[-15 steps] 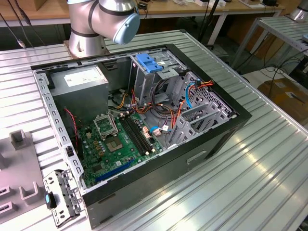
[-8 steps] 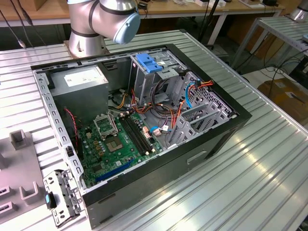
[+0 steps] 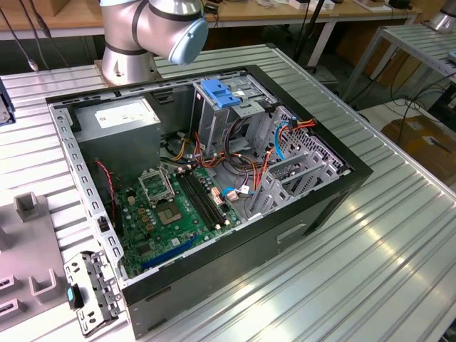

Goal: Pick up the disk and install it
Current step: 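Pick up the disk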

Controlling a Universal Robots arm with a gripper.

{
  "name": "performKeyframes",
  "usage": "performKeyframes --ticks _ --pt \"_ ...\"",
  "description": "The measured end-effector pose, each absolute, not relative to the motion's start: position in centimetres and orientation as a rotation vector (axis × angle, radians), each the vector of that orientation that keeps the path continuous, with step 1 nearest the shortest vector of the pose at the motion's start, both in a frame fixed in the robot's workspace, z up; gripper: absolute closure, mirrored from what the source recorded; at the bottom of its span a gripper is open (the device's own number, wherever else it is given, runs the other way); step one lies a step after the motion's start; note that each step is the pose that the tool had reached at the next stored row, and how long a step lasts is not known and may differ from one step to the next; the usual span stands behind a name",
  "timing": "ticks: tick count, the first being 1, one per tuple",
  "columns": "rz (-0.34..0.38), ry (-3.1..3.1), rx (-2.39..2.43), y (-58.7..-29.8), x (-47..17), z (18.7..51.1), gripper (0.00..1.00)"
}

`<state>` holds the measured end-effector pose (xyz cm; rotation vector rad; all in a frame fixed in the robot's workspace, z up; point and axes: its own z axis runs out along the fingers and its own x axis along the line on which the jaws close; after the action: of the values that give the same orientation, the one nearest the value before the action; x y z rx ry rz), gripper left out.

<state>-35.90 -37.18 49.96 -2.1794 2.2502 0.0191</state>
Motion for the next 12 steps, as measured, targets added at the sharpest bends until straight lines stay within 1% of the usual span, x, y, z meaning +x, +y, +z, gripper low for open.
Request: performKeyframes --ticks 12 --pt "0.019 2.251 -2.18 -37.2 -34.6 50.0 0.63"
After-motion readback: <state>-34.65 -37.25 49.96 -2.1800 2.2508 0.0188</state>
